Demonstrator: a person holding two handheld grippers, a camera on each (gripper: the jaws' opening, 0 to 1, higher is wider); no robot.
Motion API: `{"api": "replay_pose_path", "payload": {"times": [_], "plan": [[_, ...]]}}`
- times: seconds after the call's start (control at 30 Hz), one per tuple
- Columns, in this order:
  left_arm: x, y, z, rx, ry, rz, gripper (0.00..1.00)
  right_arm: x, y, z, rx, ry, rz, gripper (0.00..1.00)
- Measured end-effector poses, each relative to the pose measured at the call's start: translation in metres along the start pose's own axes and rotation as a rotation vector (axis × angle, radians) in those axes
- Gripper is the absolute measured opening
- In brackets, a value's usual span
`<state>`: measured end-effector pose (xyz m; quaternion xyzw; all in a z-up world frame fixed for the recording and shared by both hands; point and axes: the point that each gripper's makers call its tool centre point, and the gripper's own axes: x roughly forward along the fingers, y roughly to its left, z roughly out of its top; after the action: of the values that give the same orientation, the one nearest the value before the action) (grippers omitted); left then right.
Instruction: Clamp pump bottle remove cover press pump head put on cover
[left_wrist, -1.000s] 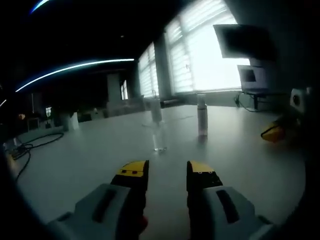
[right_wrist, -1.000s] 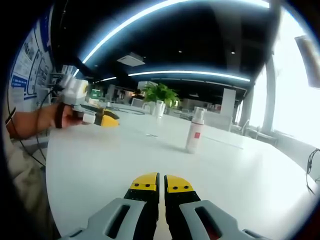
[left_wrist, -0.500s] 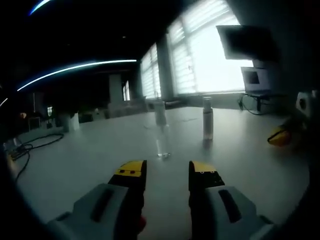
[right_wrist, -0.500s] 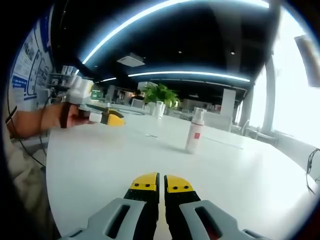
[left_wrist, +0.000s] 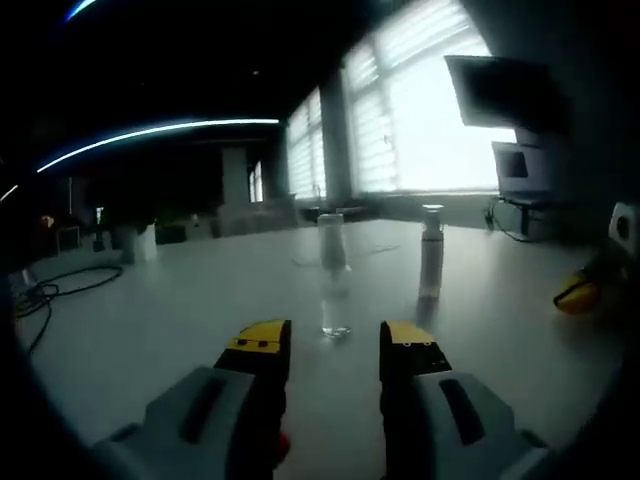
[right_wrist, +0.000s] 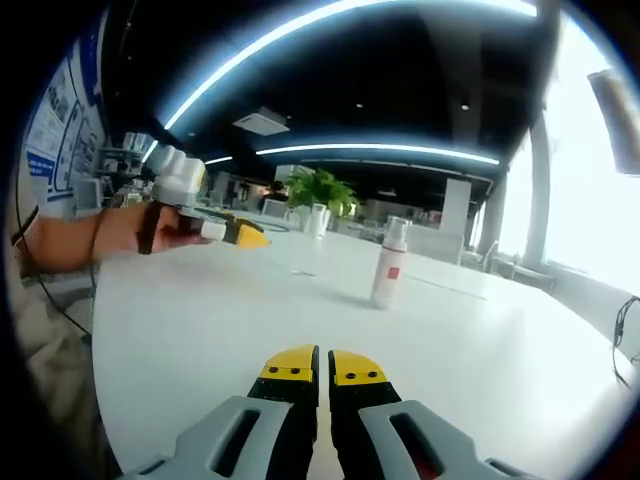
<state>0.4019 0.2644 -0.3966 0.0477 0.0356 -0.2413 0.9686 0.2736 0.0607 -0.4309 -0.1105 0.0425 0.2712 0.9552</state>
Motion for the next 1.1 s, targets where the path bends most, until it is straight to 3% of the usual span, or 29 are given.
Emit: {"api": "replay_pose_path", "payload": {"times": [0.33,0.5,0.77,1.1], "plan": [[0.023,0.000,-0.001,-0.003,0.017,-0.018,0.29,0.001,0.001,0.000,0.003,-0.004,0.007,0.00],[0.022,-0.015,-0.004,-0.150,0.026,-0.052,0.30,0.000,0.001,0.000,0.000,-0.004,0.008,0.00],[0.039,-0.012,0.003,-0.104,0.024,-0.031,0.30,0.000,0.001,0.001,0.001,-0.006,0.010,0.00],[0.058,-0.006,0.006,-0.102,0.023,-0.019,0.30,0.000,0.001,0.000,-0.001,-0.006,0.015,0.00]]}}
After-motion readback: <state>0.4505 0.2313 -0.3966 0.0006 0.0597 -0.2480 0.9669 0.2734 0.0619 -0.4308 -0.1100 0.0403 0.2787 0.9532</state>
